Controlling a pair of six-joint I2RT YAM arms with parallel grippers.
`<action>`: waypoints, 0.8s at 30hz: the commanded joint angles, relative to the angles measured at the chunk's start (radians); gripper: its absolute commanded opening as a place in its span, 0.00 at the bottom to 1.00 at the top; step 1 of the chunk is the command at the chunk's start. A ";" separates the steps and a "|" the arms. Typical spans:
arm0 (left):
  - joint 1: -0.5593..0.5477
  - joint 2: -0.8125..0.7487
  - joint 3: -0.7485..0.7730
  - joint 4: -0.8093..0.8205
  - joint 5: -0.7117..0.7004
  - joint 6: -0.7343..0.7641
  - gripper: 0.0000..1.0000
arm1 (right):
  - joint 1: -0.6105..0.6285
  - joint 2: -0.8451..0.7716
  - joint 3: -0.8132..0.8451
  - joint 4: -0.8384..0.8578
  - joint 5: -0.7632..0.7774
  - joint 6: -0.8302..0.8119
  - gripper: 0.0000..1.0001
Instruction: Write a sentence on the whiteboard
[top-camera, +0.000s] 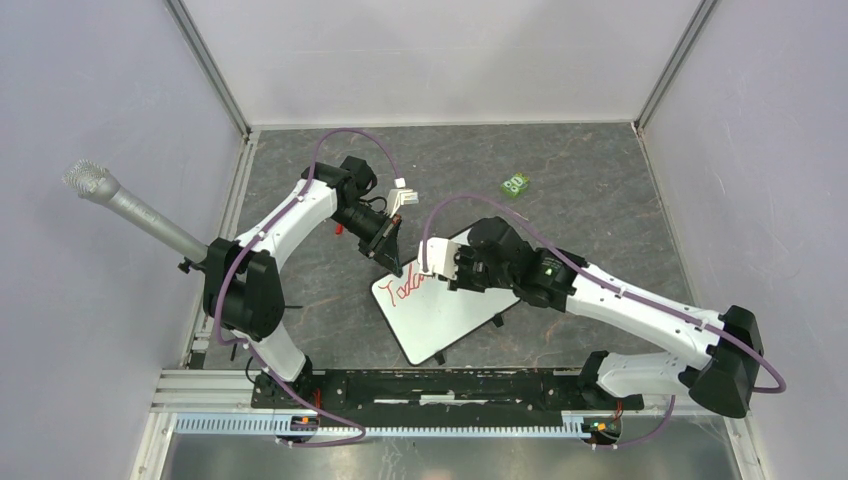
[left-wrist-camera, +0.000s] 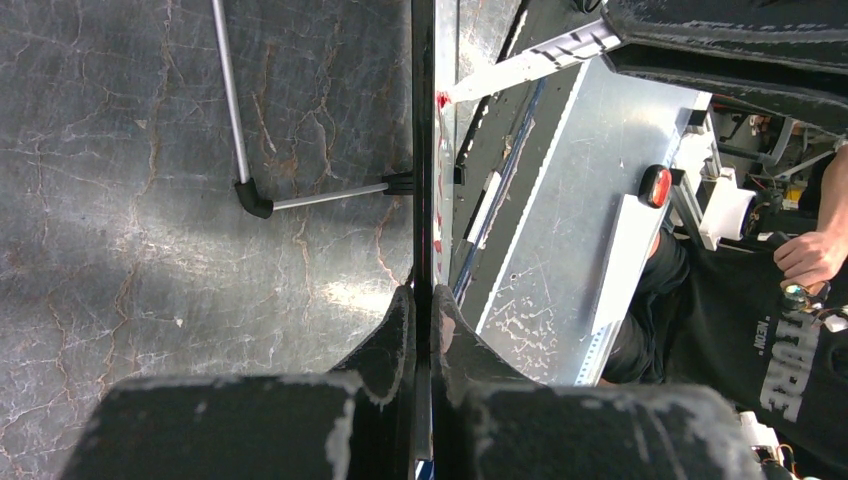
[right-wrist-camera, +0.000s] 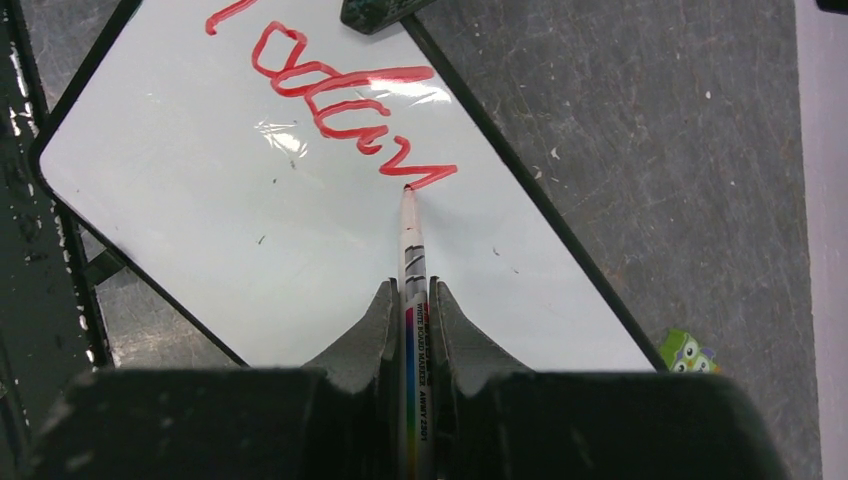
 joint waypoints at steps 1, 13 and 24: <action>-0.008 -0.021 -0.003 -0.022 0.016 0.036 0.03 | 0.016 -0.008 -0.039 -0.029 -0.018 -0.004 0.00; -0.010 -0.014 0.002 -0.022 0.013 0.038 0.02 | 0.073 0.039 0.044 -0.017 -0.026 0.008 0.00; -0.019 -0.009 0.022 -0.021 -0.028 0.039 0.02 | 0.072 -0.010 0.082 -0.051 -0.087 0.010 0.00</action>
